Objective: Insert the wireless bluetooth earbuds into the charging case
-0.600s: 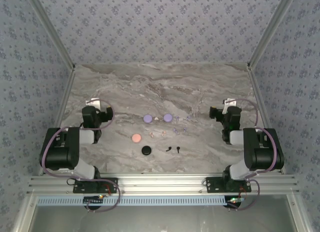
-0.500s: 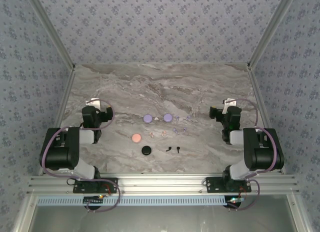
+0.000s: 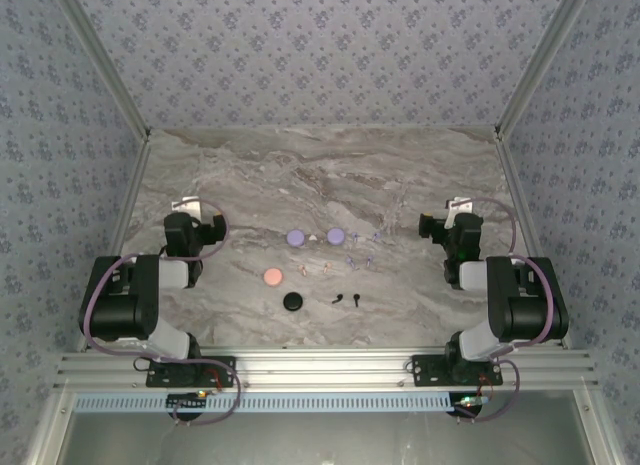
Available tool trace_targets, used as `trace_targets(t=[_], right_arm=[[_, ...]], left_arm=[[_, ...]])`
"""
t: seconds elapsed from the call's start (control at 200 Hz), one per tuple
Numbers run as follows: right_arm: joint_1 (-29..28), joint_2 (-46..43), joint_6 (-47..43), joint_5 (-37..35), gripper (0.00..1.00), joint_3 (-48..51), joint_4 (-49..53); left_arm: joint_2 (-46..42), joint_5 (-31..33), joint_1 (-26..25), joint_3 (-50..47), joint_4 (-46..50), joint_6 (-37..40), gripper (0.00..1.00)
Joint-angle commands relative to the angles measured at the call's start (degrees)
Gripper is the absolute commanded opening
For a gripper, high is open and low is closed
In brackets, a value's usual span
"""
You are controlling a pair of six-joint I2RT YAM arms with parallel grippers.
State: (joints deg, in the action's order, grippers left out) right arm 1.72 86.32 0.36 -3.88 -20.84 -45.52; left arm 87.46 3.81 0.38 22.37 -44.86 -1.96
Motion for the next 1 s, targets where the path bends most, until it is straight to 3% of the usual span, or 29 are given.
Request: trace_targets(t=[0.0,0.3,0.39,0.525,0.73,0.994], right_arm=[[-0.22,0.79,-0.72,-0.94,1.00,-1.09,-1.48],[-0.24,0.80,-0.74,-0.99,1.00,-1.04,-1.50],[-0.22,0.78,-0.72,-0.93,1.00,-1.05,-1.50],[-0.02,-0.78,0.61,-3.43,1.00,-1.62,0.23],[0.97,-10.65,2.71,-0.75,1.00,-7.19,19.56],[-3.69,-19.38,7.80,8.06,1.00,-22.97,56.89]], left_arm=[[0.35,-1.17,0.45,1.45,-1.46,0.60,0.99],[0.34,-1.18,0.34,1.22,-1.70,0.65,0.99],[-0.01,2.00,-0.75,0.23,-3.31,1.03,0.99],[-8.92,3.87,-2.05,-1.30,1.51,1.54,0.99],[-26.95,2.68,-2.88,0.86,20.48,-2.71,0.99],[-35.77,-6.79,-4.44,8.98,45.07,-24.02,0.99]])
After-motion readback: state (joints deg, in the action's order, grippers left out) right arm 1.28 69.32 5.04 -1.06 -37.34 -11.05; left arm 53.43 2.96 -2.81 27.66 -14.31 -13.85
